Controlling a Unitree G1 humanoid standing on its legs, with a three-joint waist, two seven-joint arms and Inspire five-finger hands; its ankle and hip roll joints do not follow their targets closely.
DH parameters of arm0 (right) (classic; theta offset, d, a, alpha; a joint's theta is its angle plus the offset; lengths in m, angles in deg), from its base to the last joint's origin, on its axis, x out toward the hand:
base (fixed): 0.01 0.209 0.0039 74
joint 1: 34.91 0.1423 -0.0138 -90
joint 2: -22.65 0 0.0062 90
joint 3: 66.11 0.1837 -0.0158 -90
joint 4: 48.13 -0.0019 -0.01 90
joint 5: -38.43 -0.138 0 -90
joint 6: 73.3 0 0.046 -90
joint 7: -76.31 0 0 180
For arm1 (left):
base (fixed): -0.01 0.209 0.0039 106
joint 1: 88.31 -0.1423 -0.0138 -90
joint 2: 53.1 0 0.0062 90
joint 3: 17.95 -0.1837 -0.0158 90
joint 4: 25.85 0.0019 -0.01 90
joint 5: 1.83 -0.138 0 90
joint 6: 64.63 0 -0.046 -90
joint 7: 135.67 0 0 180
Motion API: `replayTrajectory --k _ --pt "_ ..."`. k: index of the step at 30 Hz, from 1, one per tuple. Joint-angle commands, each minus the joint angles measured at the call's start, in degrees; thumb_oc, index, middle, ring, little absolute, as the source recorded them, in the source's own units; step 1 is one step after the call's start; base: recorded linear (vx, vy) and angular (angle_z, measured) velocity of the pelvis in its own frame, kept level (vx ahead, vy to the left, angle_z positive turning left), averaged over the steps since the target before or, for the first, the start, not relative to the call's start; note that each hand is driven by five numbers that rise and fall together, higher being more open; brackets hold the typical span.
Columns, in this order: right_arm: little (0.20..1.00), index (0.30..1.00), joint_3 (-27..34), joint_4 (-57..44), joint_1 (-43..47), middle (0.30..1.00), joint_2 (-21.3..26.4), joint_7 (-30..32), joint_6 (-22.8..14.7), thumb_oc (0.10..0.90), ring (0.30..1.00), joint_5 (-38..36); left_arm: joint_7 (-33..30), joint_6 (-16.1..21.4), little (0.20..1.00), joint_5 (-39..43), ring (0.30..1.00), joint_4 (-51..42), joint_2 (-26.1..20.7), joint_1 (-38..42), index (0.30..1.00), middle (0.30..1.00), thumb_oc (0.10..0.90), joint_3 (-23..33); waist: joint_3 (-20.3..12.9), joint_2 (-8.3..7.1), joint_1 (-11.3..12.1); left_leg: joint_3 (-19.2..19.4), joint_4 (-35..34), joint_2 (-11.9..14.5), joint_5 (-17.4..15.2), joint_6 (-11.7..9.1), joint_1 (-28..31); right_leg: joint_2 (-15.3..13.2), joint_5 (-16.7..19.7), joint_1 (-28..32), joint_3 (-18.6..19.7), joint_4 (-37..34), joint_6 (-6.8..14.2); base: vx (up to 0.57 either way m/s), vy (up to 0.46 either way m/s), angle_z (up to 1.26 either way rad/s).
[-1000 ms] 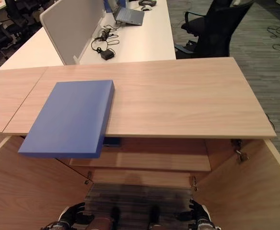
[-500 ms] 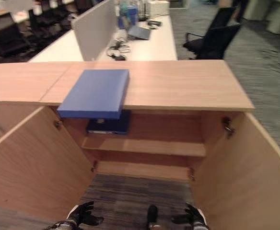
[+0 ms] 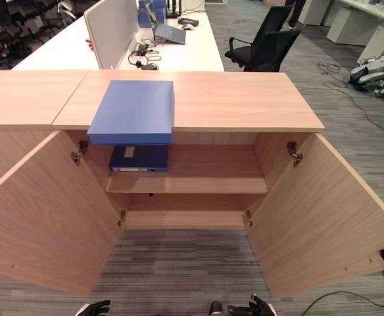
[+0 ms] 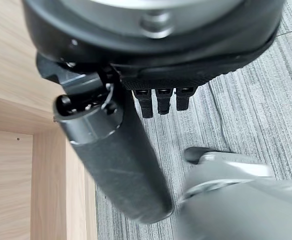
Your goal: Put the empty folder in the office cabinet
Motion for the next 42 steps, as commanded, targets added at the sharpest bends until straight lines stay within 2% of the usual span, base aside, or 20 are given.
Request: replayTrajectory --k 1,12,14,16,18,19,21,23,25,28,29,32,33,35,36,37,38,42 --pt "0.900 0.900 -0.88 0.66 3.59 0.900 2.66 0.67 -2.08 0.800 0.900 -0.01 -1.12 2.52 0.900 -0.80 0.900 -0.32 -0.22 5.65 0.900 0.900 0.800 0.87 1.48 2.14 -0.05 -1.86 -0.36 -0.35 -6.53 -2.16 2.49 -0.05 -0.60 0.80 2.45 -0.52 3.11 0.05 -0.021 0.02" --pt "0.900 0.900 -1.09 1.12 4.12 0.900 3.41 0.79 -1.96 0.800 0.900 0.74 -0.71 2.81 0.900 -3.31 0.900 -1.11 1.09 6.26 0.900 0.900 0.800 -2.45 1.29 1.99 -0.87 -2.15 -0.36 -0.69 -7.51 -1.77 4.18 -0.57 -0.69 2.14 2.12 -0.81 3.51 0.03 -0.004 -0.02" --pt "0.900 0.900 -0.98 1.21 4.25 0.900 3.39 0.73 -1.87 0.800 0.900 0.89 -0.81 2.72 0.900 -3.29 0.900 -1.35 0.93 6.65 0.900 0.900 0.800 -2.59 1.67 2.18 -0.92 -2.10 -0.36 -0.68 -7.66 -1.37 4.32 -0.70 -1.25 0.65 2.46 2.57 3.58 0.00 0.043 -0.02" --pt "0.900 0.900 -0.75 1.27 4.69 0.900 3.28 0.79 -1.72 0.800 0.900 0.84 -1.06 2.49 0.900 -3.05 0.900 -1.44 0.65 7.05 0.900 0.900 0.800 -2.36 2.89 2.65 -0.95 -1.73 -0.36 -0.25 -7.90 -0.83 4.85 -1.00 -1.30 -2.95 1.76 9.49 4.25 -0.03 0.064 -0.12" --pt "0.900 0.900 -0.58 1.00 5.18 0.900 3.34 0.59 -1.61 0.800 0.900 0.84 -1.40 2.23 0.900 -2.66 0.900 -1.47 0.42 7.14 0.900 0.900 0.800 -1.80 4.57 3.41 -1.14 -0.72 -0.36 0.12 -8.03 -0.31 5.71 -2.39 1.43 -7.58 0.00 18.63 6.31 -0.02 0.091 -0.23" --pt "0.900 0.900 -0.29 1.07 5.04 0.900 3.18 0.51 -1.59 0.800 0.900 0.66 -1.46 2.21 0.900 -2.61 0.900 -1.37 0.24 6.90 0.900 0.900 0.800 -1.50 4.72 3.74 -1.31 -0.74 -0.36 0.26 -8.39 -0.28 6.21 -2.71 1.52 -8.60 -0.94 20.70 6.87 0.07 0.052 -0.39" --pt "0.900 0.900 0.17 1.23 4.40 0.900 3.16 0.54 -1.37 0.800 0.900 0.56 -1.41 2.10 0.900 -2.10 0.900 -1.09 -0.36 6.22 0.900 0.900 0.800 -0.27 4.49 3.76 -1.58 -0.68 -0.36 -0.11 -9.68 -0.45 8.03 -3.15 1.31 -9.53 -2.42 18.21 6.63 0.19 -0.034 -0.23" --pt "0.900 0.900 0.49 1.14 4.20 0.900 3.16 0.84 -1.24 0.800 0.900 0.46 -1.50 1.88 0.900 -1.69 0.900 -0.78 -0.81 6.11 0.900 0.900 0.800 0.42 4.72 3.31 -1.77 -1.17 -0.36 -0.79 -10.46 -0.83 8.99 -2.81 2.28 -9.29 -4.15 9.68 5.46 0.19 -0.117 0.04" --pt "0.900 0.900 0.80 1.25 4.29 0.900 3.10 1.16 -1.13 0.800 0.900 0.19 -1.58 1.82 0.900 -1.80 0.900 -0.09 -1.02 6.07 0.900 0.900 0.800 0.97 5.14 2.86 -2.30 -1.80 -0.36 -1.08 -10.77 -1.46 9.51 -2.16 4.77 -10.15 -5.60 1.66 5.58 0.17 -0.139 0.02" --pt "0.900 0.900 1.25 2.11 3.45 0.900 3.40 1.09 -1.33 0.800 0.900 -0.13 -1.53 2.31 0.900 -2.73 0.900 0.34 -0.97 5.61 0.900 0.900 0.800 0.56 4.98 3.21 -3.39 -3.14 -0.36 -1.28 -11.57 -1.94 9.73 -0.08 5.13 -10.65 0.09 -3.10 5.71 0.21 -0.113 0.17" --pt "0.900 0.900 1.07 2.75 2.83 0.900 3.80 0.93 -1.34 0.800 0.900 -0.02 -1.61 2.43 0.900 -2.62 0.900 0.49 -0.41 5.66 0.900 0.900 0.800 0.58 4.06 3.34 -3.76 -4.28 -0.36 -1.79 -11.98 -2.25 10.04 0.30 6.22 -10.44 1.56 -2.91 4.70 0.33 -0.180 0.25" --pt "0.900 0.900 1.12 3.33 2.21 0.900 4.60 1.01 -1.44 0.800 0.900 0.20 -1.77 2.49 0.900 -2.44 0.900 0.41 0.68 5.61 0.900 0.900 0.800 0.27 3.33 4.34 -4.50 -5.67 -0.36 -0.77 -11.87 -2.78 10.27 1.13 6.18 -9.49 1.46 -3.38 3.67 0.21 -0.148 0.77" --pt "0.900 0.900 1.23 3.47 1.92 0.900 4.89 1.07 -1.55 0.800 0.900 0.12 -1.76 2.58 0.900 -2.33 0.900 0.34 1.21 5.62 0.900 0.900 0.800 -0.10 3.05 4.80 -4.83 -6.25 -0.36 -0.16 -11.62 -3.17 10.22 1.56 5.85 -9.05 1.48 -3.58 3.18 0.22 -0.178 0.86" --pt "0.900 0.900 1.48 5.14 1.83 0.900 6.59 1.15 -1.37 0.800 0.900 0.39 -1.50 2.63 0.900 -2.85 0.900 -0.35 2.98 6.57 0.900 0.900 0.800 -2.68 2.23 6.28 -5.79 -7.47 0.19 2.09 -10.28 -5.31 9.65 2.99 3.37 -7.37 1.67 -3.92 1.34 0.31 -0.266 0.63" --pt "0.900 0.900 1.49 5.15 1.84 0.900 6.62 1.13 -1.38 0.800 0.900 0.39 -1.51 2.63 0.900 -2.85 0.900 -0.34 3.01 6.58 0.900 0.900 0.800 -2.68 2.23 6.34 -5.85 -7.54 0.18 2.14 -10.29 -5.34 9.65 3.02 3.32 -7.35 1.59 -3.90 1.32 0.28 -0.264 0.47" --pt "0.900 0.900 1.62 5.50 2.46 0.900 7.24 1.15 -1.37 0.800 0.900 0.16 -1.50 2.41 0.900 -2.71 0.900 -0.70 3.20 7.32 0.900 0.900 0.800 -3.33 1.93 6.81 -6.10 -7.79 1.31 3.46 -8.33 -6.77 9.20 4.13 1.93 -6.53 1.16 -3.75 0.23 0.14 -0.147 0.23" --pt "0.900 0.900 1.62 5.51 2.47 0.900 7.25 1.14 -1.37 0.800 0.900 0.16 -1.50 2.41 0.900 -2.71 0.900 -0.70 3.21 7.33 0.900 0.900 0.800 -3.33 1.94 6.84 -6.13 -7.83 1.28 3.51 -8.32 -6.80 9.22 4.16 1.90 -6.51 1.11 -3.75 0.20 0.21 -0.216 0.04" --pt "0.900 0.900 1.50 5.09 2.68 0.900 7.95 1.02 -1.65 0.800 0.900 -0.10 -1.88 2.33 0.900 -1.95 0.900 -1.37 3.05 7.89 0.900 0.900 0.800 -3.24 1.66 7.08 -6.19 -8.08 5.79 5.61 -4.47 -9.42 7.87 6.15 -0.51 -3.98 0.19 -4.87 -1.61 0.17 -0.188 0.03"
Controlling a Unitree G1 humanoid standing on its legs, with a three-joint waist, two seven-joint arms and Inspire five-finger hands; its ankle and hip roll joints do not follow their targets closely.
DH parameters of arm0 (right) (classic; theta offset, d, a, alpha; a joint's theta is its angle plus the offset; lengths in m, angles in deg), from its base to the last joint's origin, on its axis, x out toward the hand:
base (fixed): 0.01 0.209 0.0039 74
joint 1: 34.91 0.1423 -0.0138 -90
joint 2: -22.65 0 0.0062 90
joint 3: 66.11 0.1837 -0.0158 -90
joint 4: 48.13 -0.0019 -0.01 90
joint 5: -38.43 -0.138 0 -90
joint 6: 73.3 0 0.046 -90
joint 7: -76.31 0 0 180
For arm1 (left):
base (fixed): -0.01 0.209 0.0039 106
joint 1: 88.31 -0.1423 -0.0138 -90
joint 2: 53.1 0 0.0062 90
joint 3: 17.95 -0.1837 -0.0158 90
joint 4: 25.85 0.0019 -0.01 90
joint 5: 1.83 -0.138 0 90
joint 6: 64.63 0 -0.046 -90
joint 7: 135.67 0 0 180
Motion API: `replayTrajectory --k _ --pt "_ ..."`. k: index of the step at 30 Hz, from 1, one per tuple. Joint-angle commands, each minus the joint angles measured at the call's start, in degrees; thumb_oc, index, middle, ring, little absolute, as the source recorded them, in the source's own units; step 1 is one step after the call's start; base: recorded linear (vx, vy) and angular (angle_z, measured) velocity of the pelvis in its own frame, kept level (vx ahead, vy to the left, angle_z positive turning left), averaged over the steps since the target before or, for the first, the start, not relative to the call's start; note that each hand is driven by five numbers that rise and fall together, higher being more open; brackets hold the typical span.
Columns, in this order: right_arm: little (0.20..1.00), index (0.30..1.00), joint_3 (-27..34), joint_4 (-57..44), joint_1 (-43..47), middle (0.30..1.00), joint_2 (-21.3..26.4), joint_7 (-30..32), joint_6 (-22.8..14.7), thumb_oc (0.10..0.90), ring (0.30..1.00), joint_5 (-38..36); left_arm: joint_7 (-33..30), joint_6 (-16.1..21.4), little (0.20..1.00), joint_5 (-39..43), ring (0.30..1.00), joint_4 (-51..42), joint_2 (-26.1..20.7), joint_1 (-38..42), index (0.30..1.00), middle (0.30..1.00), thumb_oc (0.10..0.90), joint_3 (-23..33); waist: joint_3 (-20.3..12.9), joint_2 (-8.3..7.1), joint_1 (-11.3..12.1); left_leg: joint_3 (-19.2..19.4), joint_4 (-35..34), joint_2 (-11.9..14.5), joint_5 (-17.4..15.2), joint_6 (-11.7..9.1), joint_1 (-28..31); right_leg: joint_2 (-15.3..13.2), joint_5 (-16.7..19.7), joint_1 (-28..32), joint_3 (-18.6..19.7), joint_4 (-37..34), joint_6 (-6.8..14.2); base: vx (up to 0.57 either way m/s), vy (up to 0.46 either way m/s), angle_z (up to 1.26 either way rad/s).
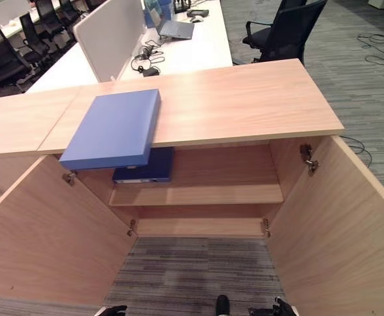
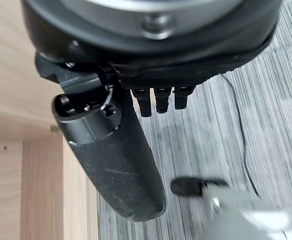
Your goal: Put the empty folder in the office cabinet
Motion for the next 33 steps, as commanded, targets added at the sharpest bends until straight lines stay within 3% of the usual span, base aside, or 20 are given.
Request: replayTrajectory --k 1,2,3,4,6,10,12,14,15,18,22,32,33 --pt "0.900 0.900 -0.53 -0.07 0.46 0.900 -0.46 0.45 -1.19 0.800 0.900 -0.04 -1.81 1.95 0.900 0.57 0.900 -0.46 -2.53 5.34 0.900 0.900 0.800 0.36 1.84 -1.89 -0.81 -0.40 8.18 -2.07 -3.00 -0.22 3.84 -1.92 -4.49 -0.05 0.91 1.09 3.71 0.15 -0.199 0.16" --pt "0.900 0.900 -0.43 -0.10 0.56 0.900 -0.26 0.48 -1.31 0.800 0.900 -0.13 -1.88 1.99 0.900 0.79 0.900 -0.62 -2.68 5.48 0.900 0.900 0.800 0.49 2.23 -2.22 -0.53 -0.23 11.70 -2.09 -1.05 -1.07 2.42 -1.71 -5.11 1.02 0.85 0.77 3.31 0.14 -0.265 0.04" --pt "0.900 0.900 -0.11 -0.30 0.71 0.900 0.08 0.73 -1.26 0.800 0.900 -0.32 -2.02 1.89 0.900 1.56 0.900 -1.26 -2.85 5.84 0.900 0.900 0.800 0.57 3.58 -3.39 -0.03 0.78 19.97 -2.09 2.60 -2.40 -1.60 -2.33 -5.91 2.86 0.04 0.50 2.54 0.09 -0.203 -0.06" --pt "0.900 0.900 -0.10 -0.29 0.73 0.900 0.07 0.73 -1.26 0.800 0.900 -0.32 -2.02 1.88 0.900 1.56 0.900 -1.26 -2.87 5.86 0.900 0.900 0.800 0.57 3.57 -3.39 -0.08 0.70 20.25 -2.09 2.50 -2.40 -1.81 -2.34 -5.90 2.80 -0.02 0.52 2.53 0.06 -0.178 -0.13" --pt "0.900 0.900 0.16 -0.79 0.71 0.900 0.54 0.89 -1.28 0.800 0.900 -0.91 -2.35 1.85 0.900 2.30 0.900 -2.00 -3.04 6.03 0.900 0.900 0.800 0.95 4.80 -4.89 0.41 3.81 29.12 -0.71 5.17 -2.29 -5.21 -2.56 -7.27 5.03 -0.06 0.38 1.32 0.12 -0.178 -0.07" --pt "0.900 0.900 0.79 -0.72 0.57 0.900 1.00 0.94 -1.16 0.800 0.900 -1.60 -2.28 1.85 0.900 3.13 0.900 -2.18 -3.15 5.62 0.900 0.900 0.800 1.36 5.39 -5.02 0.77 5.61 31.88 0.79 5.31 -1.55 -7.69 -2.68 -8.59 6.85 0.20 0.38 1.02 0.10 -0.092 -0.04" --pt "0.900 0.900 1.09 -1.06 0.39 0.900 1.20 0.85 -1.30 0.800 0.900 -2.20 -2.10 2.00 0.900 3.09 0.900 -1.97 -2.97 5.29 0.900 0.900 0.800 1.20 5.50 -5.09 0.77 6.39 28.93 2.05 4.30 -1.12 -8.87 -3.17 -9.05 7.44 0.02 0.38 1.26 0.14 -0.025 0.14" --pt "0.900 0.900 1.22 -1.36 0.22 0.900 1.19 0.85 -1.41 0.800 0.900 -2.35 -1.93 1.82 0.900 2.88 0.900 -1.44 -2.63 4.96 0.900 0.900 0.800 0.97 5.47 -5.14 0.99 6.51 21.18 2.66 1.41 -0.35 -8.61 -3.60 -9.38 8.07 0.41 0.38 2.10 0.18 0.067 0.08" --pt "0.900 0.900 0.86 -1.56 0.20 0.900 1.16 0.91 -1.48 0.800 0.900 -2.04 -1.91 1.84 0.900 2.85 0.900 -1.22 -2.54 4.67 0.900 0.900 0.800 0.70 5.23 -4.88 1.45 4.41 12.28 2.34 1.37 -0.30 -9.49 -3.71 -9.72 8.26 0.95 0.38 2.68 0.16 0.086 0.05" --pt "0.900 0.900 0.39 -1.66 0.42 0.900 1.26 1.16 -1.51 0.800 0.900 -1.64 -1.93 2.00 0.900 2.85 0.900 -1.09 -2.65 4.36 0.900 0.900 0.800 0.36 5.23 -4.38 2.07 1.81 6.81 1.97 3.11 -0.55 -10.55 -3.47 -10.46 9.14 1.69 0.38 3.04 0.12 0.068 -0.15" --pt "0.900 0.900 -0.62 -1.46 0.46 0.900 0.56 0.87 -1.56 0.800 0.900 -0.76 -2.09 2.16 0.900 3.52 0.900 -0.82 -2.88 4.16 0.900 0.900 0.800 0.81 4.85 -4.00 2.91 -2.17 3.80 1.11 3.20 -0.61 -9.95 -2.53 -10.97 10.40 4.77 0.38 3.18 0.12 0.072 -0.39" --pt "0.900 0.900 -1.90 -1.22 0.10 0.900 -1.33 0.29 -0.97 0.800 0.900 0.61 -2.22 2.09 0.900 2.22 0.900 -1.48 -3.67 4.13 0.900 0.900 0.800 0.42 2.20 -4.74 3.42 -0.27 -0.71 -0.03 0.89 0.70 -3.79 -3.41 -10.01 10.63 7.63 0.38 4.78 0.09 0.127 -0.27" --pt "0.900 0.900 -2.03 -1.26 0.20 0.900 -1.96 0.24 -0.81 0.800 0.900 0.71 -2.22 2.11 0.900 1.92 0.900 -1.70 -3.99 4.13 0.900 0.900 0.800 0.33 1.29 -5.04 3.34 0.90 -0.71 -0.91 -0.67 1.58 -2.85 -4.50 -9.52 10.47 8.32 0.38 5.74 0.04 0.184 -0.15"
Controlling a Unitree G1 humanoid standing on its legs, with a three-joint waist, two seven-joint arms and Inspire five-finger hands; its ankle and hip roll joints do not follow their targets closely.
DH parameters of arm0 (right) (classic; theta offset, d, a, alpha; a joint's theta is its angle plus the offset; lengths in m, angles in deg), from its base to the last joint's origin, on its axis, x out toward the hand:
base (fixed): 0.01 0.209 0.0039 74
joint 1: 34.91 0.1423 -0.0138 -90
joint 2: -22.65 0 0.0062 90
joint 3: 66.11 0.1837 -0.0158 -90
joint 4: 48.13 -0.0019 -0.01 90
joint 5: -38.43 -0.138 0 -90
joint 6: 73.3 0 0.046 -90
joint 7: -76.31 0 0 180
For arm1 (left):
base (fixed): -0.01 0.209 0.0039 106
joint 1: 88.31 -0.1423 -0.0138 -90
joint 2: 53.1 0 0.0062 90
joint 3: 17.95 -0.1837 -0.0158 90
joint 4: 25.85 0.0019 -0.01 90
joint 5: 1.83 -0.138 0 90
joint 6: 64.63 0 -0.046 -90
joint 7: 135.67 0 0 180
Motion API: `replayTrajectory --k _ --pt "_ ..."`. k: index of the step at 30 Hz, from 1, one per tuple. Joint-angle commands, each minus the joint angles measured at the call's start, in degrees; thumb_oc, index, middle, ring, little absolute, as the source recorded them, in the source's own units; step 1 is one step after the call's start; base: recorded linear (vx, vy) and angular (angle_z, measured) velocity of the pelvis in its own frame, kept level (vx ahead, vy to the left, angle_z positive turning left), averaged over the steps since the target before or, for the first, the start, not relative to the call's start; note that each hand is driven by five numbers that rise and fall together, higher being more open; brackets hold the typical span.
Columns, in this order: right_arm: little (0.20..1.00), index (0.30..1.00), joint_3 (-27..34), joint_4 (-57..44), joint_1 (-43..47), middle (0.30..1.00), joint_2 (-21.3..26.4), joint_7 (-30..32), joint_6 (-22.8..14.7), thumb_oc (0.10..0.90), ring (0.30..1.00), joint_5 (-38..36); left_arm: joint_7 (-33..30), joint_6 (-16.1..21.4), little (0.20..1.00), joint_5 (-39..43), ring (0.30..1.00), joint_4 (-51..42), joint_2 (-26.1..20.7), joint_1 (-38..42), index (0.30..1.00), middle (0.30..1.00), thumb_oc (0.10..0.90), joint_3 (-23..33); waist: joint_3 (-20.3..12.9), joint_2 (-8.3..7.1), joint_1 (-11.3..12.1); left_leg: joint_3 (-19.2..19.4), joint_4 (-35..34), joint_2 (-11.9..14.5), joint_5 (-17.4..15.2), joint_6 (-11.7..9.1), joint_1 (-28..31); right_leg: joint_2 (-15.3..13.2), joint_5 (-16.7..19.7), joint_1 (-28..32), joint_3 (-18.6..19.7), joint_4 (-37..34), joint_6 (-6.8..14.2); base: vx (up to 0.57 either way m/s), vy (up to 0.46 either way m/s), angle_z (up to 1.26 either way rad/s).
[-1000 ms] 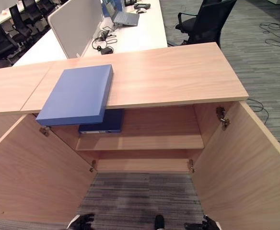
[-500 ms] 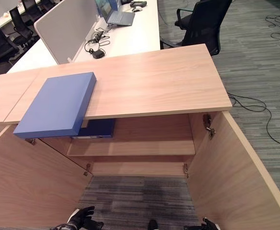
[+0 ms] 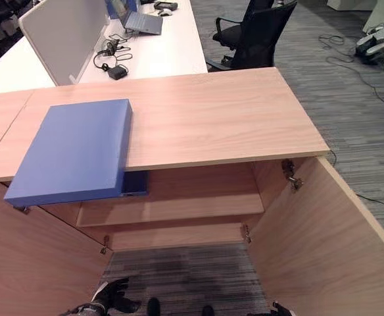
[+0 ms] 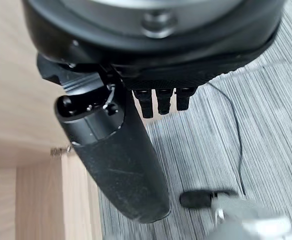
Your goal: Put the empty folder in the office cabinet
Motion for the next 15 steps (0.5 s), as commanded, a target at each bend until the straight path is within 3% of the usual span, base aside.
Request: replayTrajectory --k 1,9,15 --pt "0.900 0.900 -0.88 -1.50 0.64 0.900 1.34 0.59 -1.21 0.800 0.900 0.70 -1.15 1.27 0.900 -0.39 0.900 -0.21 -3.19 1.80 0.900 0.900 0.800 -1.00 -3.47 -1.60 1.22 0.14 -0.33 1.33 -4.58 -0.82 2.45 -4.09 -3.23 0.16 0.02 0.41 4.26 0.05 0.278 -0.11" --pt "0.900 0.900 -1.58 -1.77 -0.10 0.900 -0.86 0.57 -1.35 0.800 0.900 0.68 -3.45 2.54 0.900 0.07 0.900 -1.95 -4.99 3.63 0.900 0.900 0.800 0.37 -4.88 -3.10 1.52 0.95 -0.33 -0.28 -6.76 0.69 3.64 -5.79 -2.41 0.27 0.26 0.41 5.80 0.00 0.113 -0.10" --pt "0.900 0.900 -0.91 -3.08 -1.35 0.900 -3.02 1.67 -3.76 0.800 0.900 -0.73 -7.51 6.88 0.900 9.36 0.900 -12.39 -6.71 -1.41 0.900 0.900 0.800 7.24 -4.46 -4.94 4.12 -0.92 -0.33 -0.92 -6.43 1.12 2.72 -6.40 -2.19 0.58 -1.62 0.41 6.22 -0.04 0.029 0.10"
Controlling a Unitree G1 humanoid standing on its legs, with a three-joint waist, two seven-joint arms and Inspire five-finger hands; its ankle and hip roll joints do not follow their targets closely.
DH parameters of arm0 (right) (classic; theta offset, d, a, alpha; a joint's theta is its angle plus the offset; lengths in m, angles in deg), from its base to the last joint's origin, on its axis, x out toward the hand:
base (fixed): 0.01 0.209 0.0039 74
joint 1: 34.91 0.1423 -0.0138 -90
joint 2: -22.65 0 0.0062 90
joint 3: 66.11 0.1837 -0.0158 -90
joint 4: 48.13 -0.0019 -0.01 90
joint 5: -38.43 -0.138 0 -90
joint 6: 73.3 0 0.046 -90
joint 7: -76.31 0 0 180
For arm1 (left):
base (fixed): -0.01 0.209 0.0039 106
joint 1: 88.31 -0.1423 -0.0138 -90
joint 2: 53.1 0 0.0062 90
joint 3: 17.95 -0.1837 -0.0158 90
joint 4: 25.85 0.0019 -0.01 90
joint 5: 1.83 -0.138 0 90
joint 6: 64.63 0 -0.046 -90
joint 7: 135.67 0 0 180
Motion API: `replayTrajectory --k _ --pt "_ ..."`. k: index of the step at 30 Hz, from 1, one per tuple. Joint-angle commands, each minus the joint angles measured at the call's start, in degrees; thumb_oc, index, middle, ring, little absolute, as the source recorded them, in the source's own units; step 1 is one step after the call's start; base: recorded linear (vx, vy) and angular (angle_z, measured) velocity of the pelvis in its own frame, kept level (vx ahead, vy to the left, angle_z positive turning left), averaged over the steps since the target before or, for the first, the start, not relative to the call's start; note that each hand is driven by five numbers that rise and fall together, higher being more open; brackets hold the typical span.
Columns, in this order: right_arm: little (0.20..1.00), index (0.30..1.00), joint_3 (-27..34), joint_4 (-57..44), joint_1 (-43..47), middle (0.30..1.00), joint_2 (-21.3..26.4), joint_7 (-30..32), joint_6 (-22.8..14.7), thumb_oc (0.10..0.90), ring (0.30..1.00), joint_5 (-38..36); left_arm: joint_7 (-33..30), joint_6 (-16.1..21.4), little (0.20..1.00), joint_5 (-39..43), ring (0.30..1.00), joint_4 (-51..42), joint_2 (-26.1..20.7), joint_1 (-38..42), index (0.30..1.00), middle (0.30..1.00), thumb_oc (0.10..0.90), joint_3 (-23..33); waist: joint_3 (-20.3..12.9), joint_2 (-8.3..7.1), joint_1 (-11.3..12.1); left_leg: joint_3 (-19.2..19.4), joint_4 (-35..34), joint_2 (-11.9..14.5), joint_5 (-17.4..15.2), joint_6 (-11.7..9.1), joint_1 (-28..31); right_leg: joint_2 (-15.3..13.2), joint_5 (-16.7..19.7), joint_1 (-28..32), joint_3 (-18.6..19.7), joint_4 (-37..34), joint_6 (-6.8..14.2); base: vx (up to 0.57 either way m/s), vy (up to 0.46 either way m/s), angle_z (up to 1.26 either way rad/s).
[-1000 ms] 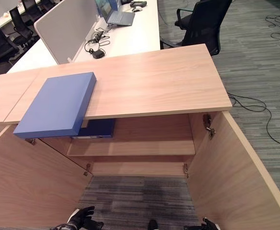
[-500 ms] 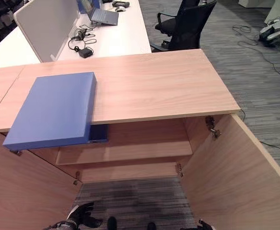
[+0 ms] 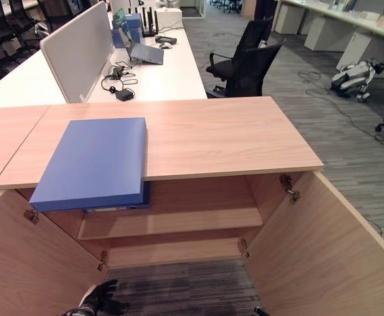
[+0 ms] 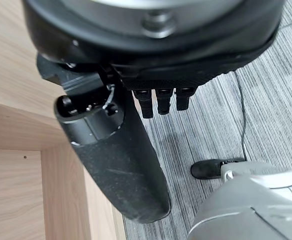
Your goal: Put the empty folder in the office cabinet
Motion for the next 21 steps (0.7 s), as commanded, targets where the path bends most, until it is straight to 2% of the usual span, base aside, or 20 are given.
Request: replayTrajectory --k 1,2,3,4,5,6,10,14,19,20,21 --pt "0.900 0.900 -0.14 -2.05 1.87 0.900 0.84 1.77 -4.11 0.800 0.900 -0.61 -6.13 7.12 0.900 8.51 0.900 -11.42 -2.69 1.99 0.900 0.900 0.800 4.73 2.24 -0.34 3.30 -2.29 -0.08 1.77 -5.42 -1.50 1.90 -3.74 -2.63 0.53 -2.70 0.40 4.83 -0.02 -0.007 0.26" --pt "0.900 0.900 -0.19 -2.05 1.83 0.900 0.83 1.78 -4.12 0.800 0.900 -0.61 -6.15 7.04 0.900 8.48 0.900 -11.58 -2.70 1.84 0.900 0.900 0.800 4.77 2.20 -0.37 3.24 -2.33 -0.08 1.76 -5.42 -1.50 1.91 -3.75 -2.65 0.57 -2.74 0.40 4.83 -0.02 -0.009 0.18" --pt "0.900 0.900 -0.21 -2.55 1.48 0.900 0.58 1.97 -4.35 0.800 0.900 -0.37 -6.53 7.71 0.900 10.05 0.900 -16.54 -2.44 0.32 0.900 0.900 0.800 6.15 2.24 -0.64 3.64 -2.57 -0.08 1.72 -5.36 -1.49 1.78 -3.82 -2.67 0.59 -2.99 0.40 4.91 -0.03 -0.018 0.17" --pt "0.900 0.900 0.02 -3.15 1.10 0.900 0.25 2.50 -4.30 0.800 0.900 -0.14 -8.32 9.37 0.900 14.54 0.900 -29.32 -1.83 -2.36 0.900 0.900 0.800 10.62 2.47 -1.16 4.90 -3.12 -0.08 1.72 -5.22 -1.55 1.41 -3.91 -2.67 0.50 -3.67 0.40 5.09 -0.03 -0.018 0.12" --pt "0.900 0.900 -0.05 -3.16 1.06 0.900 0.25 2.50 -4.30 0.800 0.900 -0.14 -8.35 9.19 0.900 14.49 0.900 -29.63 -1.81 -2.60 0.900 0.900 0.800 10.70 2.44 -1.17 4.81 -3.16 -0.08 1.72 -5.23 -1.55 1.44 -3.91 -2.69 0.54 -3.70 0.40 5.09 -0.03 -0.040 0.12" --pt "0.900 0.900 -0.01 -3.34 1.10 0.900 0.25 2.75 -4.05 0.800 0.900 0.23 -9.96 10.25 0.900 15.27 0.900 -35.98 -1.20 -4.27 0.900 0.900 0.800 13.51 2.45 -1.60 5.88 -3.57 -0.08 1.74 -5.18 -1.60 1.26 -3.97 -2.78 0.57 -4.22 0.40 5.19 0.00 -0.024 0.05" --pt "0.900 0.900 -0.52 -3.70 1.16 0.900 0.34 2.83 -3.93 0.800 0.900 0.51 -12.69 11.38 0.900 13.37 0.900 -42.58 -1.85 -4.21 0.900 0.900 0.800 15.97 2.26 -2.04 6.71 -4.04 -0.08 1.73 -5.15 -1.74 1.16 -3.98 -3.03 0.91 -4.84 0.40 5.16 0.00 -0.025 0.18" --pt "0.900 0.900 -1.27 -4.21 1.78 0.900 0.48 3.29 -3.58 0.800 0.900 -0.24 -16.46 12.43 0.900 17.37 0.900 -50.56 0.33 -2.63 0.900 0.900 0.800 18.00 2.32 -2.17 7.45 -4.88 -0.08 1.77 -4.97 -1.91 1.05 -3.85 -3.34 1.42 -5.60 0.40 4.89 0.00 -0.034 0.12" --pt "0.900 0.900 -1.95 -4.55 2.13 0.900 0.71 3.94 -3.73 0.800 0.900 -0.48 -20.98 12.35 0.900 11.92 0.900 -57.51 -0.30 -1.71 0.900 0.900 0.800 19.32 2.39 -2.09 8.13 -6.05 -0.08 1.80 -4.80 -2.13 1.03 -3.54 -3.84 2.10 -6.67 0.40 4.51 0.00 -0.042 0.13" --pt "0.900 0.900 -2.44 -4.22 1.93 0.900 0.48 3.98 -3.98 0.800 0.900 -0.20 -23.28 11.88 0.900 5.51 0.900 -60.57 -2.12 -1.34 0.900 0.900 0.800 19.91 2.43 -1.90 8.70 -6.84 -0.08 1.83 -4.67 -2.35 0.94 -3.36 -4.16 2.45 -7.44 0.40 4.31 0.00 -0.045 0.18" --pt "0.900 0.900 -2.45 -4.21 1.93 0.900 0.45 3.98 -4.00 0.800 0.900 -0.19 -23.40 11.80 0.900 5.34 0.900 -60.68 -2.08 -1.38 0.900 0.900 0.800 19.89 2.44 -1.92 8.65 -6.89 -0.08 1.83 -4.67 -2.35 0.95 -3.36 -4.18 2.49 -7.49 0.40 4.31 -0.01 -0.074 0.23"
